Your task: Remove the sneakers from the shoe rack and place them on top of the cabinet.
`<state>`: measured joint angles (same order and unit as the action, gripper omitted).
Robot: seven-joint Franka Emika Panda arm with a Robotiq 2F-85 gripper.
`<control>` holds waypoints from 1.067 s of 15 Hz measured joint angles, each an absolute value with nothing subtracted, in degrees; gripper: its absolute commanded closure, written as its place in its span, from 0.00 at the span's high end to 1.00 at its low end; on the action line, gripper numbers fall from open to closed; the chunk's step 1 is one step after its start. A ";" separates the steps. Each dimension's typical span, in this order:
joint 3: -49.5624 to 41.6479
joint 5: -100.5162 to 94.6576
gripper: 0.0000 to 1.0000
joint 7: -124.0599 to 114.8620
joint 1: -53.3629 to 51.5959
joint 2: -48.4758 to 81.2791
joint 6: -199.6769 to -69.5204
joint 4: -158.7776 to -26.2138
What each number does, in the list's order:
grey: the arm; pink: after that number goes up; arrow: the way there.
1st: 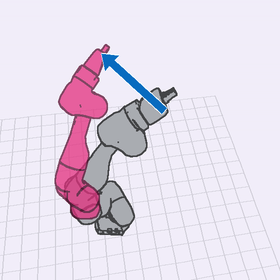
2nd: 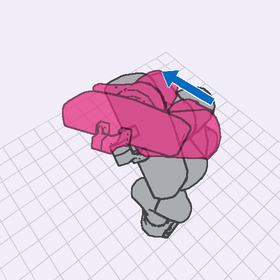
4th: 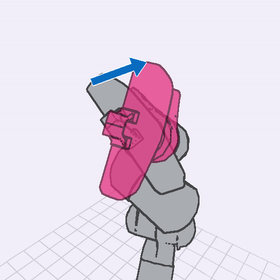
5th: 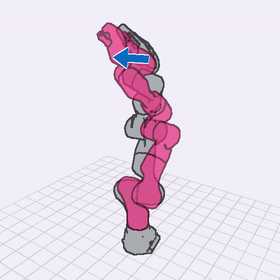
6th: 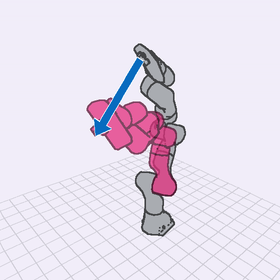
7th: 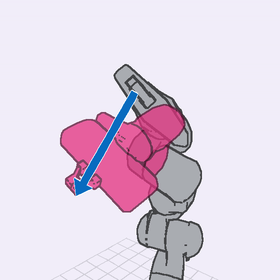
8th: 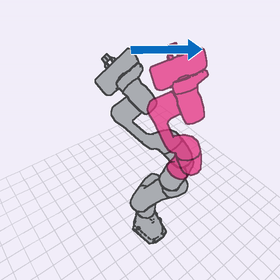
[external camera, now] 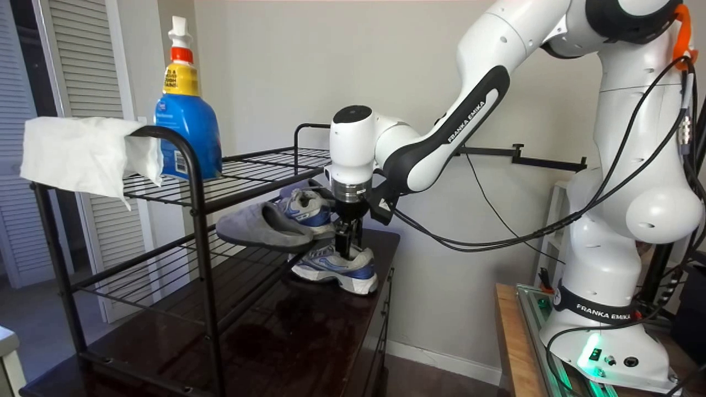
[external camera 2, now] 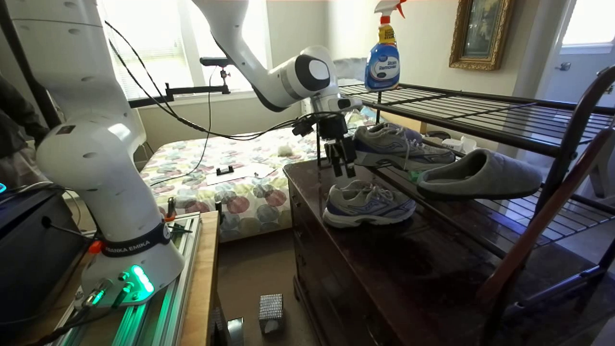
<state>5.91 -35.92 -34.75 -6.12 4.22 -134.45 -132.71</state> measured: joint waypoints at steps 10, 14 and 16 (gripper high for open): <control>5.93 -21.22 1.00 -20.61 -5.51 -9.22 -128.06 -140.46; 6.34 -17.07 1.00 -28.87 -5.24 -13.86 -124.54 -140.51; 6.35 -14.24 1.00 -31.92 -4.86 -15.72 -124.32 -140.52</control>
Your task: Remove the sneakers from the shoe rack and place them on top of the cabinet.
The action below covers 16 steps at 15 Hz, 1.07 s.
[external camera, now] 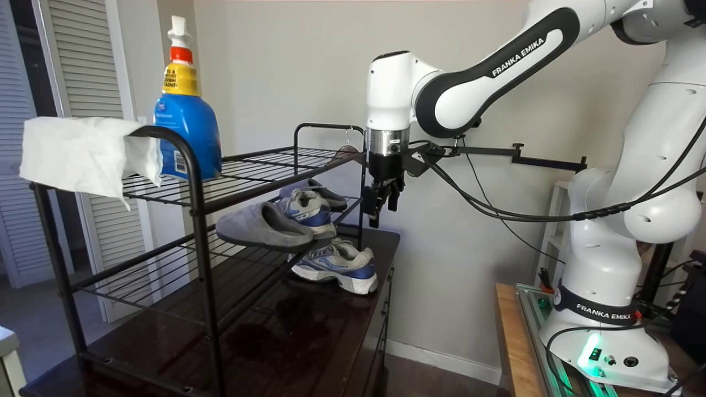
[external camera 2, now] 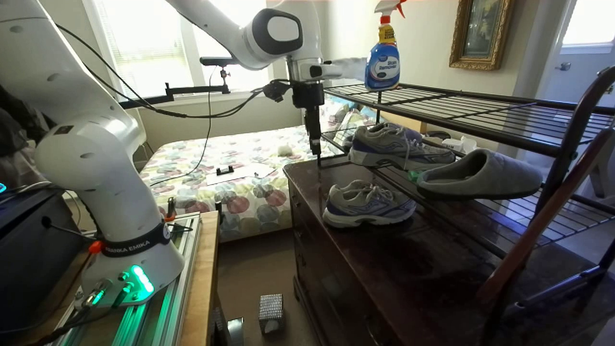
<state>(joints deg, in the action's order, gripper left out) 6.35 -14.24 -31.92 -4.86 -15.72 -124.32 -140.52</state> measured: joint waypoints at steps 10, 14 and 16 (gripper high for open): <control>4.31 -1.70 1.00 -33.81 -2.49 -15.22 -125.60 -136.93; 2.11 7.09 1.00 -33.82 -0.79 -13.63 -129.56 -133.96; 1.53 12.18 1.00 -33.82 -0.71 -12.82 -133.64 -133.71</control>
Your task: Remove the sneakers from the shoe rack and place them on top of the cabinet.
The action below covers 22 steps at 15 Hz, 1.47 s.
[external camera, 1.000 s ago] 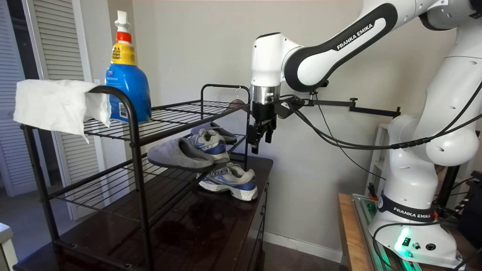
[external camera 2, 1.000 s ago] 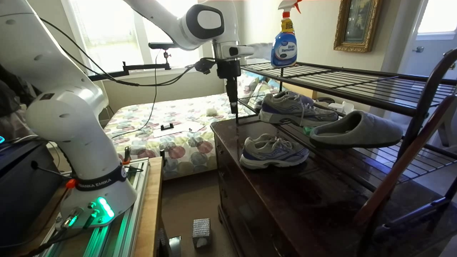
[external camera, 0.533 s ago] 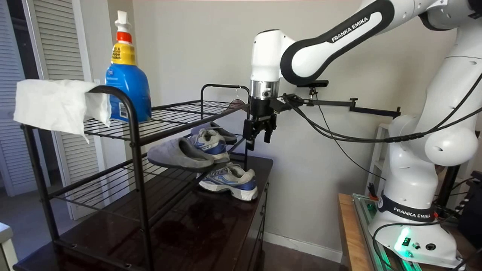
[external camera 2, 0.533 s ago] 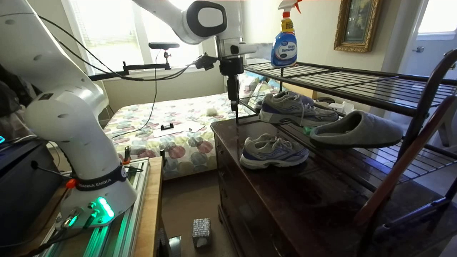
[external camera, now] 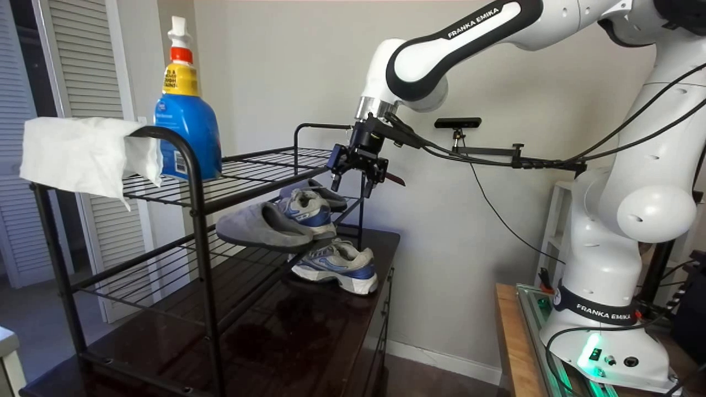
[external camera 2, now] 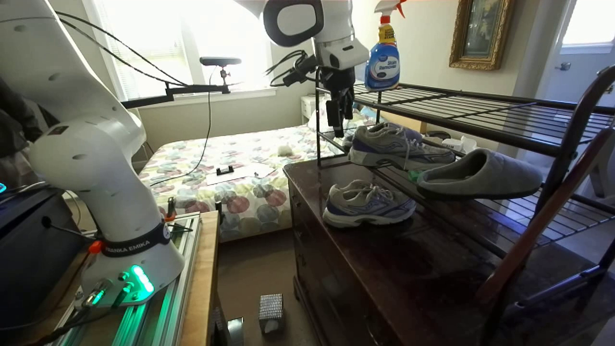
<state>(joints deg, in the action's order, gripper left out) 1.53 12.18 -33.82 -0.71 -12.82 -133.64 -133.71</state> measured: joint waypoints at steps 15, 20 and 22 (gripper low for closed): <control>-3.00 33.46 1.00 -13.77 -0.58 -10.93 -146.50 -137.41; -4.79 33.46 1.00 -6.67 -0.46 -10.26 -146.50 -137.96; -4.51 33.46 1.00 -6.77 -0.47 -10.26 -146.73 -137.85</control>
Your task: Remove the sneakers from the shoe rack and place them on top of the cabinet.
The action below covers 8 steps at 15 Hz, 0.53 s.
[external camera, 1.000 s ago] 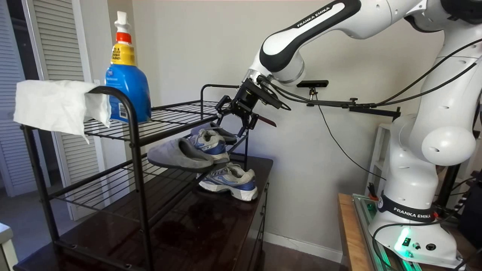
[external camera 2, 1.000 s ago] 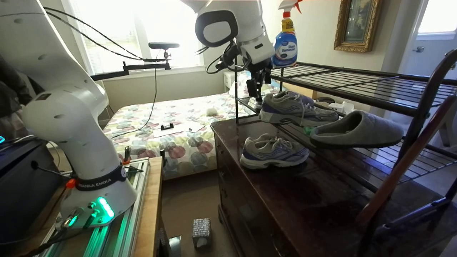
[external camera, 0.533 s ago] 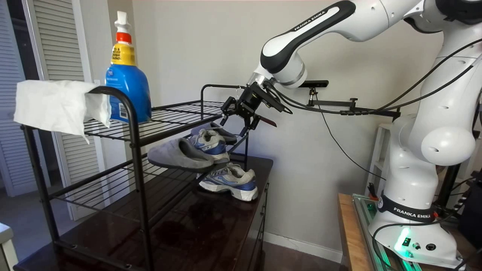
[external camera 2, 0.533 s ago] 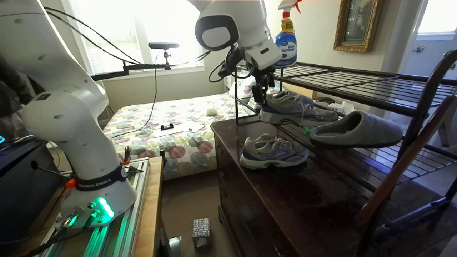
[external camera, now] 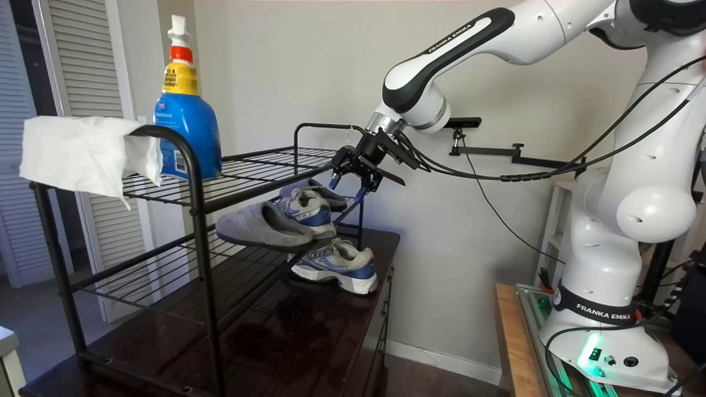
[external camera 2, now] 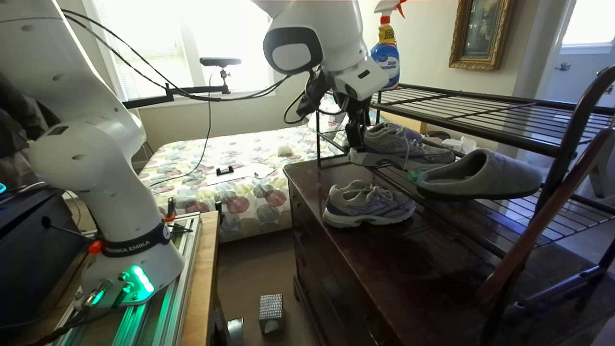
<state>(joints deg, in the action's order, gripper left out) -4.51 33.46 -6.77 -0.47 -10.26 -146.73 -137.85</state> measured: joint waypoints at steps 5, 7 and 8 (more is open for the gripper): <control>-4.05 33.84 1.00 -8.58 -0.56 -9.81 -147.38 -137.87; -4.03 35.23 1.00 -8.56 -0.67 -9.54 -148.06 -137.93; -4.02 36.30 1.00 -8.47 -0.79 -9.49 -148.49 -137.98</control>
<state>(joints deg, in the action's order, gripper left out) -4.02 36.30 -8.47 -0.79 -9.49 -148.49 -137.98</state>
